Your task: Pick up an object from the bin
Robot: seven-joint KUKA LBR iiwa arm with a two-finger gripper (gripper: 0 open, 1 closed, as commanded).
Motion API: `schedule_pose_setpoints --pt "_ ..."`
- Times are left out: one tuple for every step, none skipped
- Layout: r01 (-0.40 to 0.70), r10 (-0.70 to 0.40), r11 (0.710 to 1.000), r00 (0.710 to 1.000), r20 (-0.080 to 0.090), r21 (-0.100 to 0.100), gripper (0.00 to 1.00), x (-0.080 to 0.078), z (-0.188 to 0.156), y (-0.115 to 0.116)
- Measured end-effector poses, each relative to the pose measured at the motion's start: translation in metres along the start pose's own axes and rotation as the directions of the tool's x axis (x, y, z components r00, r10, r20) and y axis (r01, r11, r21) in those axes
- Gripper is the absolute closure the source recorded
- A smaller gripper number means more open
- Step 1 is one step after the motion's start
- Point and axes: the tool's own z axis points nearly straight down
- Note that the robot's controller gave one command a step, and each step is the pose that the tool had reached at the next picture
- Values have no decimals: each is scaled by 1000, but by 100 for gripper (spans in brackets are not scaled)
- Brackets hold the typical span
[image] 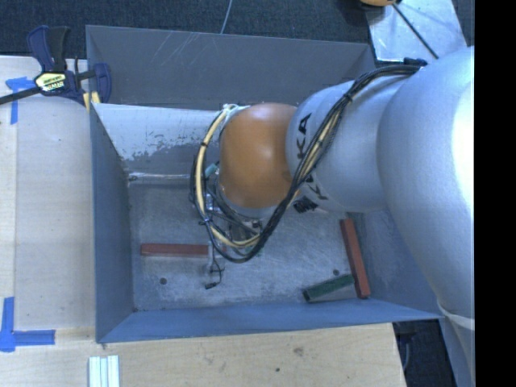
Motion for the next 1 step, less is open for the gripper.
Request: schedule_pose_setpoints --pt "117 -117 993 993 -1 -1 100 18 28 -23"
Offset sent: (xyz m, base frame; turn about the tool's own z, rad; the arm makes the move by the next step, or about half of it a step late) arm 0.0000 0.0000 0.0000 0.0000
